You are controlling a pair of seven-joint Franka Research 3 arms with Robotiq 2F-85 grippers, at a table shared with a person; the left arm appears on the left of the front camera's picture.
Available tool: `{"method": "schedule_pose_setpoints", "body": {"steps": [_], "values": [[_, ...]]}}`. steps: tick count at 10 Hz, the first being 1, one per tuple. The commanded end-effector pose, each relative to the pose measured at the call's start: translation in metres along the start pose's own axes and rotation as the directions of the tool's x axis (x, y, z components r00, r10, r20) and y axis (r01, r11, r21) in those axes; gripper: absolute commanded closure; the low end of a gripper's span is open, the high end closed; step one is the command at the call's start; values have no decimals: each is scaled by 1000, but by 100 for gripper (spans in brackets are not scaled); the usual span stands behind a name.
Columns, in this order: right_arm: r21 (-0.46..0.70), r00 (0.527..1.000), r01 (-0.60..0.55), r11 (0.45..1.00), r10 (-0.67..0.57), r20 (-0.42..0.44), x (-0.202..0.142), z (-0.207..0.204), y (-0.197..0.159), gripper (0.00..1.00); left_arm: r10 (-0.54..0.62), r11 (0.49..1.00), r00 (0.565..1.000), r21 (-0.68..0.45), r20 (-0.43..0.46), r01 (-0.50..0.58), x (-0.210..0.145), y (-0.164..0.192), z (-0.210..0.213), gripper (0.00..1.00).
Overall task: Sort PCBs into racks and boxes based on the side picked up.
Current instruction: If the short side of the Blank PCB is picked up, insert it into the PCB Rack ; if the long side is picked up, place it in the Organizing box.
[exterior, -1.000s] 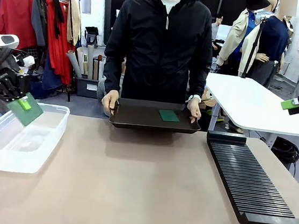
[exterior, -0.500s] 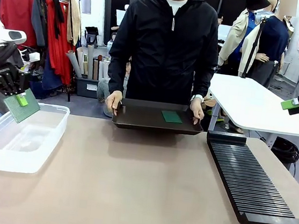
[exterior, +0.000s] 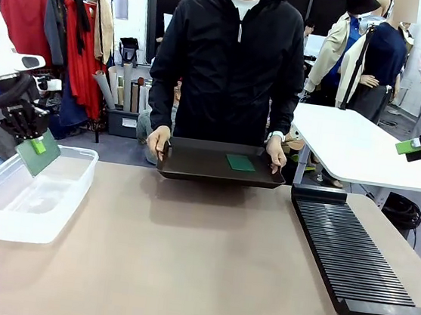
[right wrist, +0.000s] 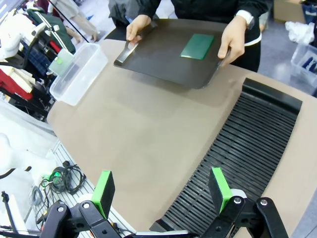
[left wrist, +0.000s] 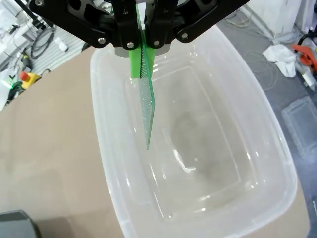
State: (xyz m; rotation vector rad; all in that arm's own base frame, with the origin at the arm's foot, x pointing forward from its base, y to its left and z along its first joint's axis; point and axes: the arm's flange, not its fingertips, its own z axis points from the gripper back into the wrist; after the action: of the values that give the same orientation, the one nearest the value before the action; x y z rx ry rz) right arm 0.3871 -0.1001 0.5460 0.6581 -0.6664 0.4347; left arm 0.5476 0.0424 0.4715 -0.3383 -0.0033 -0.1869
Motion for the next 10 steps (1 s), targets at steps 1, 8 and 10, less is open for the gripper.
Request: {"method": "schedule_pose_setpoints", "body": {"steps": [1, 8, 10], "values": [[-2, 1000, -3, 1000, 3, 15, 0, -1, 0, 0, -35, 999, 999, -27, 5, 35, 3, 3, -22, 100], [-2, 1000, -3, 1000, 3, 15, 0, -1, 0, 0, -31, 998, 1000, -54, -6, 31, 26, 26, -92, 100], [-2, 1000, -3, 1000, 3, 15, 0, -1, 0, 0, -18, 998, 1000, -65, 0, 18, 26, 33, -101, 100]]}}
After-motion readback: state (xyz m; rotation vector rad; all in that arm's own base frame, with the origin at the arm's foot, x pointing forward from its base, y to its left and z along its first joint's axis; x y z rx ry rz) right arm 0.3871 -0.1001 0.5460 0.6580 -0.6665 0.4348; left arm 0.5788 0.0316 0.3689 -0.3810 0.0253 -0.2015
